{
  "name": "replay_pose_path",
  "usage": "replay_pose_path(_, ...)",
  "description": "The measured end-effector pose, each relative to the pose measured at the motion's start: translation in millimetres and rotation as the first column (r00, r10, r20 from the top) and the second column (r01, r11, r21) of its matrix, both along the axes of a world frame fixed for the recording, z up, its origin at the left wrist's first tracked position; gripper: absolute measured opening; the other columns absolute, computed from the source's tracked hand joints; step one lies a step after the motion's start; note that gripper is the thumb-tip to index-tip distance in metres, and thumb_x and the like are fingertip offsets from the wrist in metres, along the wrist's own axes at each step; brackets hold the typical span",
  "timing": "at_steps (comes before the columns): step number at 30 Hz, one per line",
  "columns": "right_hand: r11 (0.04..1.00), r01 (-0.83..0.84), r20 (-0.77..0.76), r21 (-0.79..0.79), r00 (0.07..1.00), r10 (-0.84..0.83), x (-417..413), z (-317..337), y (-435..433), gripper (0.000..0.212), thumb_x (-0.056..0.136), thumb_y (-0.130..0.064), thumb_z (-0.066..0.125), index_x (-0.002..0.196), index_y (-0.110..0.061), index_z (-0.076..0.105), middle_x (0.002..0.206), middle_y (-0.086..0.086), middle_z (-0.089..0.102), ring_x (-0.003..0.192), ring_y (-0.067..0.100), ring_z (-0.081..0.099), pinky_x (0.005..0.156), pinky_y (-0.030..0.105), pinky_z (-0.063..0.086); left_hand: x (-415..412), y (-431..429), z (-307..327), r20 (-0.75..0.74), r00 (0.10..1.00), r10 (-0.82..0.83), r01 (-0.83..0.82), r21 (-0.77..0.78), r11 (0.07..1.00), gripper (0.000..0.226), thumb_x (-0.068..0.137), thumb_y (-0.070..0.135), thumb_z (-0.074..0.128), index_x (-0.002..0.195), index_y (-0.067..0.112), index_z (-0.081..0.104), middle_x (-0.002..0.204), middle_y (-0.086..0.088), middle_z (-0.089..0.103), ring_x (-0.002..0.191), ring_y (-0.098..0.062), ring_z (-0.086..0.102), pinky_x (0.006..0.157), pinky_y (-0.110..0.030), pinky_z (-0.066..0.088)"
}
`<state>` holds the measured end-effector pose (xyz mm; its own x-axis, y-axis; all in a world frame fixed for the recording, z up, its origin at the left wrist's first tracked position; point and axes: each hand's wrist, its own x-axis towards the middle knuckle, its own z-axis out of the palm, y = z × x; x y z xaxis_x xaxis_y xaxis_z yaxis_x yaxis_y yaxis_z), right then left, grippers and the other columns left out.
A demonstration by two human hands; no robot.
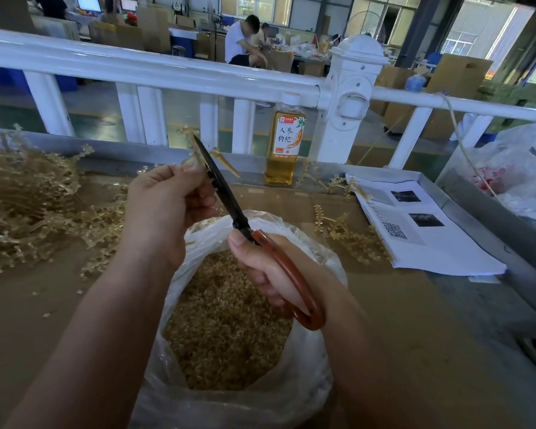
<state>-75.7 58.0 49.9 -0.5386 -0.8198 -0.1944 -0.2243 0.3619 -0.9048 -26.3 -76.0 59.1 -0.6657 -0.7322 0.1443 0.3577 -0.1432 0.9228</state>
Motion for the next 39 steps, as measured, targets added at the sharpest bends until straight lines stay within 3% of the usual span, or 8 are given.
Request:
replay_pose_path(9, 0.999, -0.029, -0.113, -0.016, 0.993, 0.027, 3, 0, 0, 0.049, 0.090, -0.058, 0.034, 0.071, -0.013, 0.044, 0.053, -0.001, 0.041, 0.040, 0.007, 0.037, 0.052, 0.025, 0.033, -2, 0, 1, 0.025, 0.997, 0.072, -0.072, -0.011, 0.997, 0.020, 0.087, 0.006, 0.058, 0.068, 0.012, 0.056, 0.045, 0.006, 0.059, 0.041, -0.006, 0.054, 0.044, -0.016, 0.046)
replay_pose_path(17, 1.000, -0.010, -0.069, 0.003, 0.998, 0.010, 2, -2, 1, 0.033, 0.088, -0.062, 0.034, 0.069, -0.035, 0.039, 0.062, -0.005, 0.047, 0.047, 0.007, 0.041, 0.051, 0.023, 0.035, -4, 5, -1, 0.038, 0.996, 0.078, -0.076, -0.056, 0.996, 0.021, 0.087, 0.005, 0.058, 0.067, 0.011, 0.055, 0.044, 0.006, 0.057, 0.041, -0.007, 0.053, 0.041, -0.015, 0.043)
replay_pose_path(23, 0.999, -0.018, -0.080, 0.026, 0.997, 0.020, 3, 2, 2, 0.036, 0.091, -0.057, 0.034, 0.071, -0.028, 0.042, 0.063, -0.005, 0.049, 0.047, 0.005, 0.042, 0.052, 0.020, 0.033, -4, 5, -1, 0.043, 0.991, 0.129, -0.122, -0.133, 0.984, 0.022, 0.082, 0.002, 0.059, 0.063, 0.012, 0.054, 0.042, 0.007, 0.055, 0.039, -0.006, 0.050, 0.041, -0.015, 0.042)
replay_pose_path(31, 0.999, 0.033, -0.026, -0.022, 0.999, -0.033, 3, 0, 2, 0.038, 0.090, -0.058, 0.035, 0.074, -0.025, 0.045, 0.062, -0.004, 0.049, 0.048, 0.007, 0.042, 0.053, 0.022, 0.033, -4, 10, -2, 0.048, 0.999, 0.009, -0.003, -0.106, 0.994, 0.022, 0.084, 0.001, 0.057, 0.063, 0.009, 0.056, 0.045, 0.004, 0.058, 0.041, -0.009, 0.053, 0.042, -0.017, 0.044)
replay_pose_path(34, 0.996, 0.042, 0.059, -0.073, 0.998, -0.037, 2, -6, 1, 0.044, 0.077, -0.064, 0.039, 0.073, -0.021, 0.046, 0.058, -0.005, 0.041, 0.039, 0.002, 0.036, 0.049, 0.022, 0.027, -3, 11, -2, 0.039, 0.999, -0.037, 0.040, -0.064, 0.997, 0.022, 0.087, 0.003, 0.055, 0.066, 0.009, 0.057, 0.047, 0.004, 0.060, 0.042, -0.008, 0.055, 0.044, -0.017, 0.046)
replay_pose_path(39, 0.994, 0.020, 0.110, -0.107, 0.994, -0.008, 3, -7, 1, 0.049, 0.061, -0.069, 0.036, 0.073, -0.023, 0.045, 0.057, -0.007, 0.036, 0.030, -0.001, 0.033, 0.033, 0.009, 0.024, -2, 12, -1, 0.036, 0.999, -0.039, 0.041, -0.051, 0.998, 0.022, 0.088, 0.003, 0.054, 0.067, 0.009, 0.056, 0.047, 0.004, 0.059, 0.042, -0.008, 0.054, 0.044, -0.016, 0.046)
